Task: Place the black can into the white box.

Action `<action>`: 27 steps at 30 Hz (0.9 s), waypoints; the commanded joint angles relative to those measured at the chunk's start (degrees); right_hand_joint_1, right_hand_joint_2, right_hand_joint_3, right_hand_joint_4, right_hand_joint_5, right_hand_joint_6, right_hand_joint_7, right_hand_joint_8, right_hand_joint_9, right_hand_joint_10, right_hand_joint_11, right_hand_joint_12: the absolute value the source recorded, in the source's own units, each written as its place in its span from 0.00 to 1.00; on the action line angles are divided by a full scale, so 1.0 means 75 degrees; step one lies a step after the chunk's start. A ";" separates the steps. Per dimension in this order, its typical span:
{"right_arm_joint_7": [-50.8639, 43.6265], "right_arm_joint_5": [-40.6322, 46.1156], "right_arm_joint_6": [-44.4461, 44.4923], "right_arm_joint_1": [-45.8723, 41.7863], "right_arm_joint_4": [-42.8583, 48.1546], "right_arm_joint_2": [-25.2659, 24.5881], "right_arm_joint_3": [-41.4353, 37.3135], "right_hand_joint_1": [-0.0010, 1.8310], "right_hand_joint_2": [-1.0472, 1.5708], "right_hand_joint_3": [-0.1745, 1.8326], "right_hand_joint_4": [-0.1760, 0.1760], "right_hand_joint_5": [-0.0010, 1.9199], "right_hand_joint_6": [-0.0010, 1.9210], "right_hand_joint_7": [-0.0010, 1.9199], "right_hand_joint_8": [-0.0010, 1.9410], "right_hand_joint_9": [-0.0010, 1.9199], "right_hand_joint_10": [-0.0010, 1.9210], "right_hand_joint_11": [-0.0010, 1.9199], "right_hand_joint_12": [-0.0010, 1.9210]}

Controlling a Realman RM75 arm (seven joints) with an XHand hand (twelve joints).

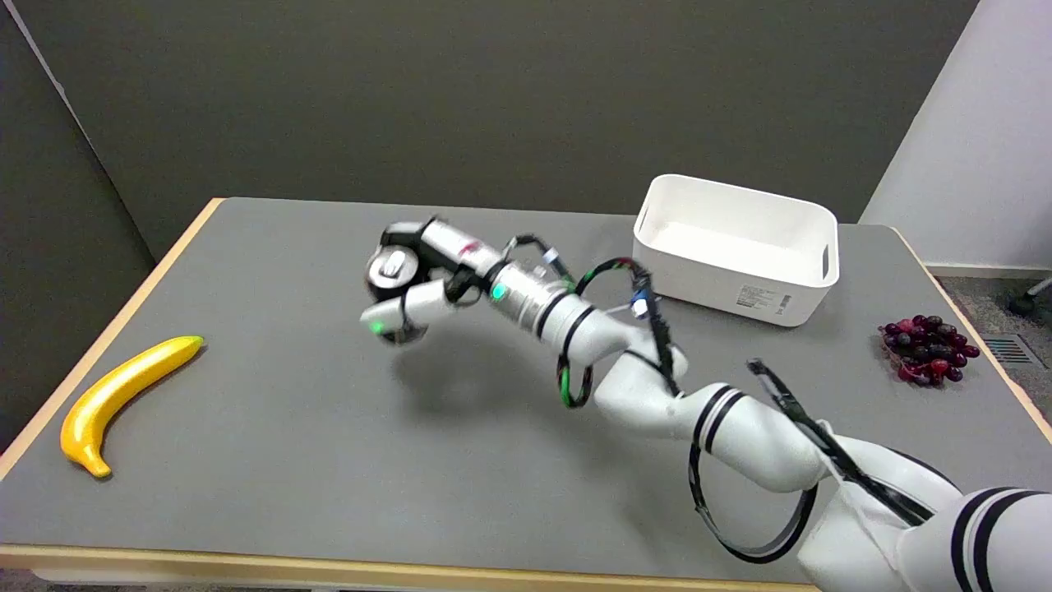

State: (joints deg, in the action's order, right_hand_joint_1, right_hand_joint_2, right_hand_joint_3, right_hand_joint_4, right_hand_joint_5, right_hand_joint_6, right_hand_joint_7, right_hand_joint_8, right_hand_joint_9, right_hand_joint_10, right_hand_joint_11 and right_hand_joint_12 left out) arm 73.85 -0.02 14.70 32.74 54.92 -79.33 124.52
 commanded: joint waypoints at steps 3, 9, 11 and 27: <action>-0.2434 0.0036 -0.0128 -0.0222 0.1980 0.1003 -0.4133 0.63 0.85 0.21 0.15 0.28 0.81 0.42 0.78 0.40 0.70 0.39 0.91; -0.2861 0.0036 -0.1310 -0.0156 0.2437 0.2136 -0.5174 0.63 0.86 0.20 0.16 0.27 0.81 0.41 0.78 0.40 0.70 0.38 0.91; -0.2861 0.0036 -0.1571 -0.0231 0.2470 0.2461 -0.5400 0.66 0.86 0.19 0.11 0.28 0.80 0.41 0.77 0.39 0.73 0.38 0.90; -0.2786 0.0067 -0.2297 -0.2178 0.1790 0.3400 -0.6490 0.73 0.86 0.15 0.00 0.27 0.79 0.41 0.77 0.37 0.79 0.38 0.88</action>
State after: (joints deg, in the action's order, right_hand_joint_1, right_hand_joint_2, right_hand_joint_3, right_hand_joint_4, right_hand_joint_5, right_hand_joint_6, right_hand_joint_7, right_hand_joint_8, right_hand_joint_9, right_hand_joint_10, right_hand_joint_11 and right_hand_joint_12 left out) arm 55.81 0.16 3.88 27.33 70.14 -61.56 87.33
